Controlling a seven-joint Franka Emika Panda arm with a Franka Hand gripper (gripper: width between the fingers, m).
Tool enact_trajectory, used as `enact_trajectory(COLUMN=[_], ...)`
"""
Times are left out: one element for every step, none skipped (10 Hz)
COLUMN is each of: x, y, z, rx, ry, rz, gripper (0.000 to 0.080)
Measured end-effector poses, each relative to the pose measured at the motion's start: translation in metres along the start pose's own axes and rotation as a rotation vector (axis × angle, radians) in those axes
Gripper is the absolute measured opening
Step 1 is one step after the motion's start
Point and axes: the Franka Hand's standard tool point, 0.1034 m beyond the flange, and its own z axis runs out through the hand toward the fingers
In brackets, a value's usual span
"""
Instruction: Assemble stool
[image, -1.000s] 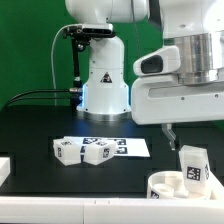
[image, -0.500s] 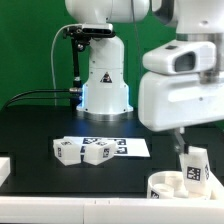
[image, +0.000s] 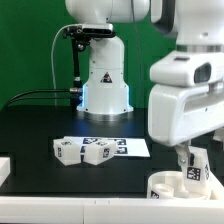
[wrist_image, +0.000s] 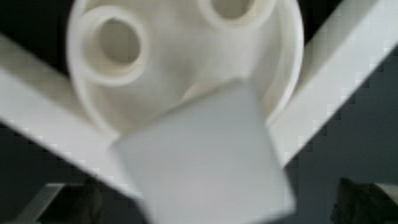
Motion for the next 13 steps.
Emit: enact_trajectory(x=[-0.0019,-0.0026,-0.0021,-0.0022,-0.0023,-0.0023,-0.0022,-0.0022,-0.002,-0.0007,-0.0006,-0.0008,-0.0008], y=[0.0009,0.0028,0.0041,0.004,0.0042,0.0041,0.004,0.0037,0.0005,0.0005,0.0011,0.004,0.0047], z=[0.0054,0.0079,0.0078,0.0079,0.0079,0.0081,0.0081,0.0081,0.0089,0.0091,0.0093,0.0081,0.0074], rx=[-0.004,-0.008,-0.011,-0.011,-0.011,-0.01,-0.007,-0.006,-0.004,0.012,0.025,0.033,0.033], ry=[0.002,0.007,0.011,0.011,0.011,0.011,0.013,0.014,0.012,0.027,0.033,0.038,0.039], rz=[-0.077,-0.09,-0.068,-0.051,-0.04,-0.001,0.1,0.211,0.373,0.589,0.758,0.779,0.809], gripper=[0.0649,0.0649,0.0637,0.0637,0.0468,0.0332,0.0332,0.0333,0.0333,0.0333,0.0333,0.0333,0.0333])
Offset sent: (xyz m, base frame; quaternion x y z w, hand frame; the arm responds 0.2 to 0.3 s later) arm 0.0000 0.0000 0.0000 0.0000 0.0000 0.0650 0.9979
